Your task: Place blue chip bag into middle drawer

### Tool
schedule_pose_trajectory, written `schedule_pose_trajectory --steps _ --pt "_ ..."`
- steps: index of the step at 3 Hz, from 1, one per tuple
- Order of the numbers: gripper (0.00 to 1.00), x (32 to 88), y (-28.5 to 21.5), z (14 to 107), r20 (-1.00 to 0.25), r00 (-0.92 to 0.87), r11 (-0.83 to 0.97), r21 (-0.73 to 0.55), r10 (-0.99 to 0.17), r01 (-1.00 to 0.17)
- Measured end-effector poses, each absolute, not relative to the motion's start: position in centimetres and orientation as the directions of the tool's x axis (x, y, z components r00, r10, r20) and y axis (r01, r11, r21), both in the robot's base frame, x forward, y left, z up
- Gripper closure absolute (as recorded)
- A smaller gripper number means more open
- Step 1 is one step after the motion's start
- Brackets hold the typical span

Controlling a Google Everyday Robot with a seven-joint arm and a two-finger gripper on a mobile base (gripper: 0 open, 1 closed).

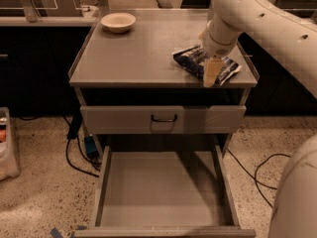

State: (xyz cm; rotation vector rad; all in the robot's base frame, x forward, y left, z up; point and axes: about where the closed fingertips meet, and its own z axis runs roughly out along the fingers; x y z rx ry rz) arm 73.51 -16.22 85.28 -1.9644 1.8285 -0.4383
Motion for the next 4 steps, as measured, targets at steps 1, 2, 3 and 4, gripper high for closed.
schedule_pose_trajectory --steps 1,2,3,4 --pt "0.38 73.51 -16.22 85.27 -0.053 0.086 -0.048 -0.503 -0.995 -0.863" --pt "0.61 73.51 -16.22 85.27 -0.053 0.086 -0.048 -0.503 -0.995 -0.863" --pt "0.85 73.51 -16.22 85.27 -0.053 0.086 -0.048 -0.503 -0.995 -0.863" --pt "1.0 73.51 -16.22 85.26 -0.053 0.086 -0.048 -0.503 -0.995 -0.863"
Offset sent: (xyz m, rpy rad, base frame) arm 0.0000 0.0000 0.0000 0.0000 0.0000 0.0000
